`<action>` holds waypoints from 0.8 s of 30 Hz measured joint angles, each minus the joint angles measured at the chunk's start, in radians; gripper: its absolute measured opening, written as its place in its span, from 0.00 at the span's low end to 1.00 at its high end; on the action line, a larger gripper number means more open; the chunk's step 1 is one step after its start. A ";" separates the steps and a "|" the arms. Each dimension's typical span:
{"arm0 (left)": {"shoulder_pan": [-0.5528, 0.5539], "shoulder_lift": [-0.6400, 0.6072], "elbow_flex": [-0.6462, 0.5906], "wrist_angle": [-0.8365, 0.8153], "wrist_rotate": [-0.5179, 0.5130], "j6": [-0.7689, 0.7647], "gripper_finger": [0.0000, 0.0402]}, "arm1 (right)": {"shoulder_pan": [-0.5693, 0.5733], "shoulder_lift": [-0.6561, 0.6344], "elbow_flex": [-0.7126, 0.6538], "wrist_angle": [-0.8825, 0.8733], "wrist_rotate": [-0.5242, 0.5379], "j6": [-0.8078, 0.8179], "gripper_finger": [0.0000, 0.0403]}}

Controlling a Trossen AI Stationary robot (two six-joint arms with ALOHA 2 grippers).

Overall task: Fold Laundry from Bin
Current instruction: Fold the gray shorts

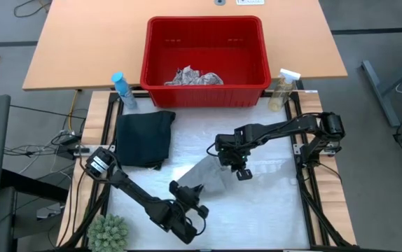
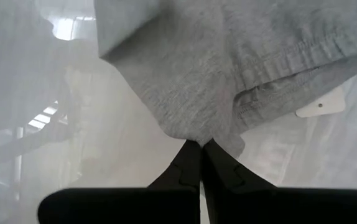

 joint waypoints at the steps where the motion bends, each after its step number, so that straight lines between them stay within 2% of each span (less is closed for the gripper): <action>1: 0.000 0.008 0.001 0.003 0.005 -0.009 0.00 | 0.000 0.000 0.000 0.003 -0.003 0.000 0.07; 5: -0.003 0.030 0.000 -0.002 0.012 -0.112 0.00 | 0.000 0.000 0.000 0.010 -0.004 0.005 0.07; 10: -0.021 0.041 0.002 0.000 -0.088 -0.182 0.00 | 0.000 0.000 0.021 0.011 -0.034 0.010 0.07; 13: -0.030 0.045 0.000 -0.005 -0.107 -0.234 0.00 | -0.002 0.000 0.043 0.036 -0.056 0.000 0.07; 18: -0.032 0.046 0.000 -0.004 -0.103 -0.225 0.00 | -0.019 0.009 0.055 0.132 -0.086 -0.002 0.07; 24: -0.032 0.046 0.000 0.001 -0.087 -0.212 0.00 | -0.046 0.065 0.054 0.160 -0.116 -0.014 0.07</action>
